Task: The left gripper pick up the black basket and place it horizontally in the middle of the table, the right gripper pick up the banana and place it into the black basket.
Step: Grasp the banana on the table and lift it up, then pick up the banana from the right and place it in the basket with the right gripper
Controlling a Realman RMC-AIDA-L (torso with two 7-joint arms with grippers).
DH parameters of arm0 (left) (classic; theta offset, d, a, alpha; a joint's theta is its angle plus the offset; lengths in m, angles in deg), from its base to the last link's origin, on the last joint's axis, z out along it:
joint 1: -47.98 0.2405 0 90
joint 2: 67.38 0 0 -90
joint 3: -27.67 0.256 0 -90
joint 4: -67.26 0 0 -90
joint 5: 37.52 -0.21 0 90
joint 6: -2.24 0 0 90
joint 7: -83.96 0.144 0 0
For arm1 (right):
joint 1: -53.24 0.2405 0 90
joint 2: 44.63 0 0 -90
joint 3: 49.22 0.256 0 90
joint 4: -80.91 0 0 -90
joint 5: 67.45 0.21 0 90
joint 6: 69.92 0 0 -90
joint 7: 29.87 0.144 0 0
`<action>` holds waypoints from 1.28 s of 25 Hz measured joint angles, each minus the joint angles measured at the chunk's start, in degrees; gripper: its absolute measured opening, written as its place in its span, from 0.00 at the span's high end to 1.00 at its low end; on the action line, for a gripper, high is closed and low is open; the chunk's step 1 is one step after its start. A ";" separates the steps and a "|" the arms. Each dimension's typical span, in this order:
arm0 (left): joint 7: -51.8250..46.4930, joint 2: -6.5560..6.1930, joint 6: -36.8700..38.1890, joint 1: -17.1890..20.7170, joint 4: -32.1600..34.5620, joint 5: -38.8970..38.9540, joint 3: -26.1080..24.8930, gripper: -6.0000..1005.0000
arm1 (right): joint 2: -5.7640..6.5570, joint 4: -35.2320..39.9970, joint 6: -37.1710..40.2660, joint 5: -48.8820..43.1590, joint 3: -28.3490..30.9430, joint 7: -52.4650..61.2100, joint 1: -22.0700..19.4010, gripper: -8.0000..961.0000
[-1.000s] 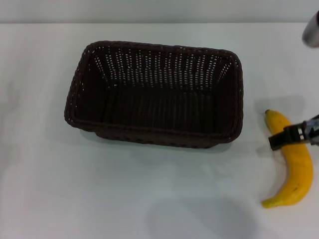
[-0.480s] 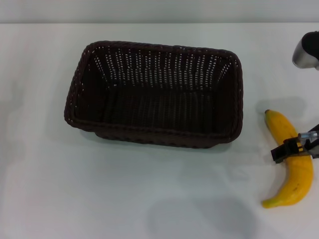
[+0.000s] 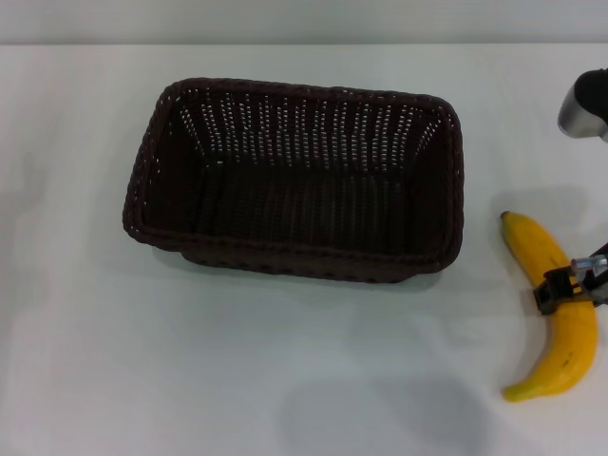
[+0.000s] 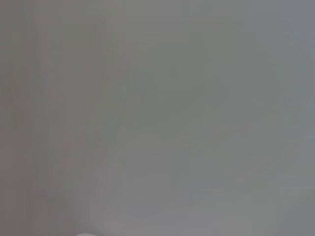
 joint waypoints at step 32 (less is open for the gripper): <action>2.53 2.62 -3.00 -1.19 -1.31 0.44 -0.31 0.27 | -0.09 7.44 23.87 23.17 16.21 -54.98 15.96 0.46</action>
